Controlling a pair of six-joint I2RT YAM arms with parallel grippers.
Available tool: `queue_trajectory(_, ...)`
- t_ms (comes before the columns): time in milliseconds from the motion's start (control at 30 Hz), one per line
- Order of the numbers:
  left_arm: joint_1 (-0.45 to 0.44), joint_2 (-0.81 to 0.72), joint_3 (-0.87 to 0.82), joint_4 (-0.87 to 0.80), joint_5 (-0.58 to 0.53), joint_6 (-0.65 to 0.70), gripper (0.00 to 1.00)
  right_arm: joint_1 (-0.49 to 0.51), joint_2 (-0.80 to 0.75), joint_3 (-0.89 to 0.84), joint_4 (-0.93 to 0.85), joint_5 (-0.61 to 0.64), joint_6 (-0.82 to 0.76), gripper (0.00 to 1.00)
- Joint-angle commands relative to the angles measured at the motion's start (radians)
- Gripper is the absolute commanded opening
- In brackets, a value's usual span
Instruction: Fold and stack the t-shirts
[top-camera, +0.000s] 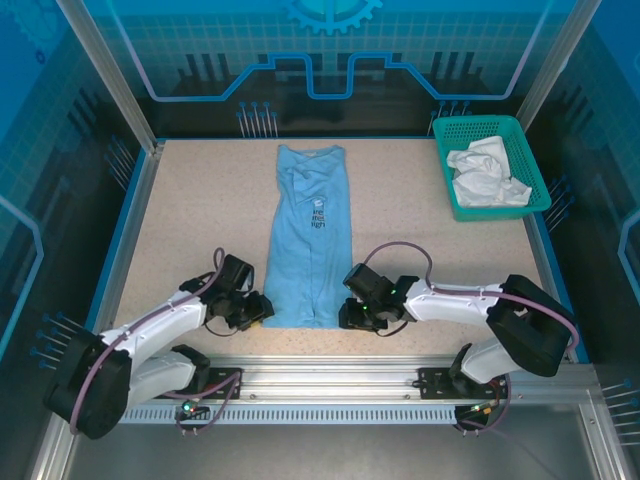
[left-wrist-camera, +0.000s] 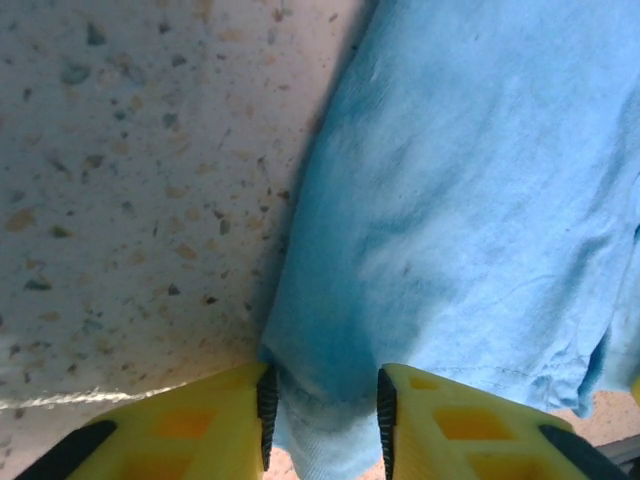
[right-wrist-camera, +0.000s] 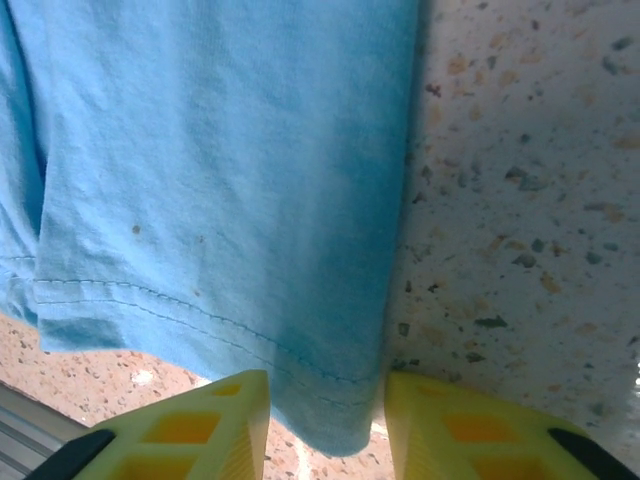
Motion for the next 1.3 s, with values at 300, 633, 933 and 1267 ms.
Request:
queue_trajectory(300,-0.045,-0.158,0.086,-0.169,-0.019,-0.010,0.00,-0.024,-0.118,0.047,-0.151,0.056,-0.058,0.00)
queue_trajectory(633,-0.145,-0.266,-0.119,-0.162,-0.003,-0.168,0.00,-0.007,-0.136,-0.099,-0.108,-0.001,-0.006,0.00)
queue_trajectory(933,-0.217,-0.332,-0.115,-0.159,-0.020,-0.245,0.00,0.029,-0.148,-0.091,-0.126,0.006,0.011,0.00)
queue_trajectory(1267,-0.196,-0.294,0.059,-0.134,-0.085,-0.236,0.00,-0.041,-0.264,0.028,-0.191,0.029,0.028,0.00)
